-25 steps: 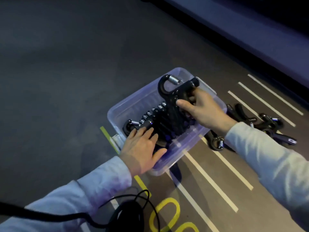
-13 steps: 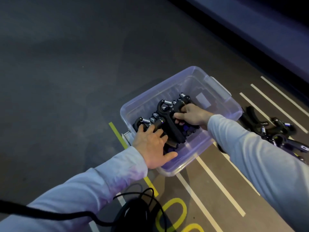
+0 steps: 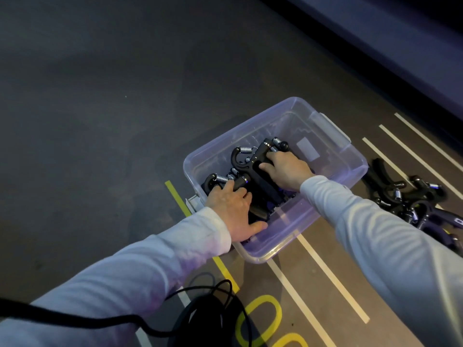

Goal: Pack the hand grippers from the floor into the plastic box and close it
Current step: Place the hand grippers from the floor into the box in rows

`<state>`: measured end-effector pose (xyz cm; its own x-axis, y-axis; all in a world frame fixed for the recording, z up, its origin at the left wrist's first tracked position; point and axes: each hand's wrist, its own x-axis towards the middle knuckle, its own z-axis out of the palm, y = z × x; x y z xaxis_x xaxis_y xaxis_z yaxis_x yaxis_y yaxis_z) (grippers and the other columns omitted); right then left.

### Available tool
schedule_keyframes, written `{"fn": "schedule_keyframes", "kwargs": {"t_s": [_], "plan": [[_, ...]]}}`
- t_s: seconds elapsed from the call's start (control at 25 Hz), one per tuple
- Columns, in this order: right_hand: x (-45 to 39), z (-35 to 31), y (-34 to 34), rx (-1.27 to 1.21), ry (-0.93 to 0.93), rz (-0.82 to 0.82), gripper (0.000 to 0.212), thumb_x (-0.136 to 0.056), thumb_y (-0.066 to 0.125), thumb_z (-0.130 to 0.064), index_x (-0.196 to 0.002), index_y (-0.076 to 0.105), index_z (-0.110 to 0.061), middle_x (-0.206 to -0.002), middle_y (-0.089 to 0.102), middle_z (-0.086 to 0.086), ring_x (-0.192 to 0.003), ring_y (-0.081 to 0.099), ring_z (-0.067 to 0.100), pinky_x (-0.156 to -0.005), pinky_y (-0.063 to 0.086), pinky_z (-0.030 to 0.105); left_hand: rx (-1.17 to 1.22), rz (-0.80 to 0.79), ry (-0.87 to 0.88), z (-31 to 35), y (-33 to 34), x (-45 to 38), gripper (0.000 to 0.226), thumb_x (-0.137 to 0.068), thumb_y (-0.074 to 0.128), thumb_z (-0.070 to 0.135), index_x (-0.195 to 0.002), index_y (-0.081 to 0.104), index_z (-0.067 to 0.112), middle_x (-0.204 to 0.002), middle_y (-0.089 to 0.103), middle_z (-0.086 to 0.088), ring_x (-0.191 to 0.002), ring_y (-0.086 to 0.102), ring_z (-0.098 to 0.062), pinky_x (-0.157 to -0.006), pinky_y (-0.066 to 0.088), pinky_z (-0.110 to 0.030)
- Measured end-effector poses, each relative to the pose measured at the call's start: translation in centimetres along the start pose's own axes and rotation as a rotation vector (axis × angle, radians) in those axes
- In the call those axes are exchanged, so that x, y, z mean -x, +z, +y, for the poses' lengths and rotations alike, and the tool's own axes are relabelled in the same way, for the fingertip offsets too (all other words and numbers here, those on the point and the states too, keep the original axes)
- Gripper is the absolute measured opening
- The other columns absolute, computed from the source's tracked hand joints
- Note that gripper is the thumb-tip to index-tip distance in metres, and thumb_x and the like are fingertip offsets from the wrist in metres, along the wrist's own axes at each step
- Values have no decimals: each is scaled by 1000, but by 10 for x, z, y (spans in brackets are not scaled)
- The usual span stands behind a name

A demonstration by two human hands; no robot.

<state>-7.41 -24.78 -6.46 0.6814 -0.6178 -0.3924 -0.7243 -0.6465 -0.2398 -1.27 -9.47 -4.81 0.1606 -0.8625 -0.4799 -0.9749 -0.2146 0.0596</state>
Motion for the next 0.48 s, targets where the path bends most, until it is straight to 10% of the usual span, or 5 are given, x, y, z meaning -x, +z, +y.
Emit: {"fn": "schedule_keyframes", "kwargs": {"t_s": [0.2, 0.48], "plan": [[10, -8, 1, 123, -29, 130, 36, -97, 42, -39, -114, 55, -9, -116, 62, 14, -111, 56, 34, -82, 43, 39, -30, 29, 25, 3, -1, -1, 68, -87, 32, 66, -131, 43, 16, -126, 40, -1, -116, 35, -25, -87, 36, -38], [7, -10, 6, 9, -77, -160, 35, -98, 39, -33, -107, 55, -3, -120, 58, 20, -113, 54, 36, -89, 42, 37, 42, 130, 33, 3, 4, 6, 54, -89, 40, 55, -125, 44, 15, -125, 41, -1, -113, 38, -26, -88, 38, -38]]}}
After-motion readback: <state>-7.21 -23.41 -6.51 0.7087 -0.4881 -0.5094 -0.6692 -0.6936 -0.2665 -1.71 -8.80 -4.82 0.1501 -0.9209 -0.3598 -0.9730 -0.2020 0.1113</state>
